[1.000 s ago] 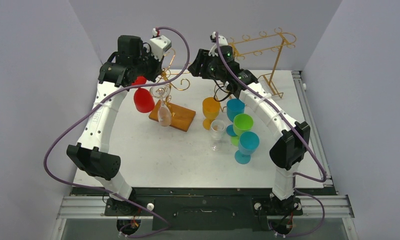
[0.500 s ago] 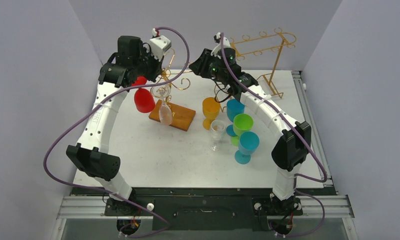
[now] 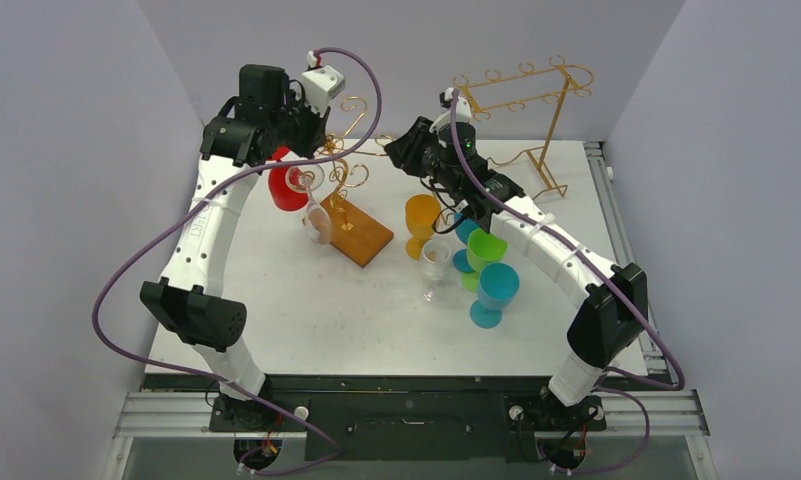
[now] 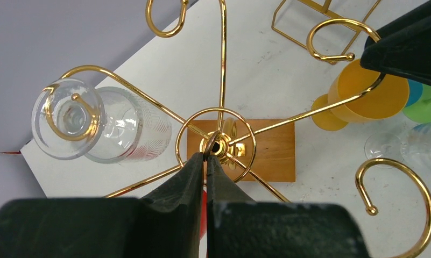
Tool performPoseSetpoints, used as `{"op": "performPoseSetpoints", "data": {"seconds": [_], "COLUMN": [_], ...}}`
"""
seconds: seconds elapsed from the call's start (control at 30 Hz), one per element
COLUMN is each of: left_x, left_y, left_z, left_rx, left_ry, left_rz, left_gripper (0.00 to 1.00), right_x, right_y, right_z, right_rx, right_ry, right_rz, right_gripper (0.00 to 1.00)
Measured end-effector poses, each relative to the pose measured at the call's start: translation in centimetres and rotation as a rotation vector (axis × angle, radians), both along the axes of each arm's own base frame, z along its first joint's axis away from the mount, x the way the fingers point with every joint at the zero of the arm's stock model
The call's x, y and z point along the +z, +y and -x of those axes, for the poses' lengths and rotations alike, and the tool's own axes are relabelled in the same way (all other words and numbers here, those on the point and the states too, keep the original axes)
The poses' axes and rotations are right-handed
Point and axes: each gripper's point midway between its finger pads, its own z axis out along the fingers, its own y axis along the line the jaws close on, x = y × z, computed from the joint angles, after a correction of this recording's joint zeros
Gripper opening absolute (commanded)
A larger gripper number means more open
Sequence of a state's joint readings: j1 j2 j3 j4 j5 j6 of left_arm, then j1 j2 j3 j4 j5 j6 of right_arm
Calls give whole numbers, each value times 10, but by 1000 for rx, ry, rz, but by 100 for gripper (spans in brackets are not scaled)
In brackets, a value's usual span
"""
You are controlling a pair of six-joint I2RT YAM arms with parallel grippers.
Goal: Place the wine glass upside down on the wine glass rack
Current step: Adjust the wine rack at the center of the board.
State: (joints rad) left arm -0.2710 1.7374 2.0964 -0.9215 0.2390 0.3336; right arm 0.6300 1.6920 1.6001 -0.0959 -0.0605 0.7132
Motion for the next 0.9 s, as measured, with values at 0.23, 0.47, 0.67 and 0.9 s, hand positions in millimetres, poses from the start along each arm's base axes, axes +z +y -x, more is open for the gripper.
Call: {"op": "performPoseSetpoints", "data": {"seconds": [0.23, 0.47, 0.67, 0.9], "left_x": [0, 0, 0, 4], "left_y": [10, 19, 20, 18], "left_z": [1, 0, 0, -2], "left_rx": [20, 43, 40, 41], "left_ry": [8, 6, 1, -15], "left_rz": [-25, -51, -59, -49], "left_gripper": [0, 0, 5, 67], "right_x": [-2, 0, 0, 2], "right_y": [12, 23, 25, 26], "right_z": [21, 40, 47, 56], "right_rx": [-1, 34, 46, 89], "right_ry": [17, 27, 30, 30], "right_rz": [-29, -45, -39, -17], "right_gripper": [0, 0, 0, 2]}}
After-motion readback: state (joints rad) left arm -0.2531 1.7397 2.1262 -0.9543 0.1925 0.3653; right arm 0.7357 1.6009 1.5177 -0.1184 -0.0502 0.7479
